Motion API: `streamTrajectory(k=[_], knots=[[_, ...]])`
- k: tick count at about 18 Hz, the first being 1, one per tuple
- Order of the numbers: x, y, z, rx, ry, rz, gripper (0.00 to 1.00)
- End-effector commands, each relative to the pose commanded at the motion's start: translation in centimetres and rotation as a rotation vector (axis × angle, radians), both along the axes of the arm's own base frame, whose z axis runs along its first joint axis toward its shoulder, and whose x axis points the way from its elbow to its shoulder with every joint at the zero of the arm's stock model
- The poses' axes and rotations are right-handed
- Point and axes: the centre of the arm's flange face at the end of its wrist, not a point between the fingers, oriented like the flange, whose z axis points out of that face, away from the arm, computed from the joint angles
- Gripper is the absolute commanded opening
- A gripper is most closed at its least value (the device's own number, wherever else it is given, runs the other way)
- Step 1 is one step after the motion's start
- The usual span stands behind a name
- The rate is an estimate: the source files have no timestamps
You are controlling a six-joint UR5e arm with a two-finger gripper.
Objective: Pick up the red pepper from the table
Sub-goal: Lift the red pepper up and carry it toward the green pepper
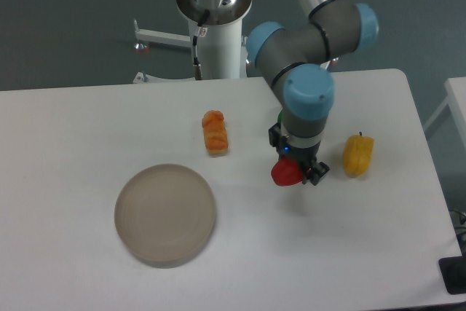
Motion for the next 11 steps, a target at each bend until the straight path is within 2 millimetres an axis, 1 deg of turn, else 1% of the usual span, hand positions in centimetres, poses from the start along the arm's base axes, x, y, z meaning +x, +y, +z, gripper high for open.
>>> streamTrajectory(k=[2, 8, 11], knots=[[-0.56, -0.39, 0.24, 0.002, -0.006, 0.009, 0.44], [-0.4, -0.29, 0.42, 0.013, -0.021, -0.004, 0.44], [-0.74, -0.37, 0.78, 0.006, -0.029, -0.004, 0.44]])
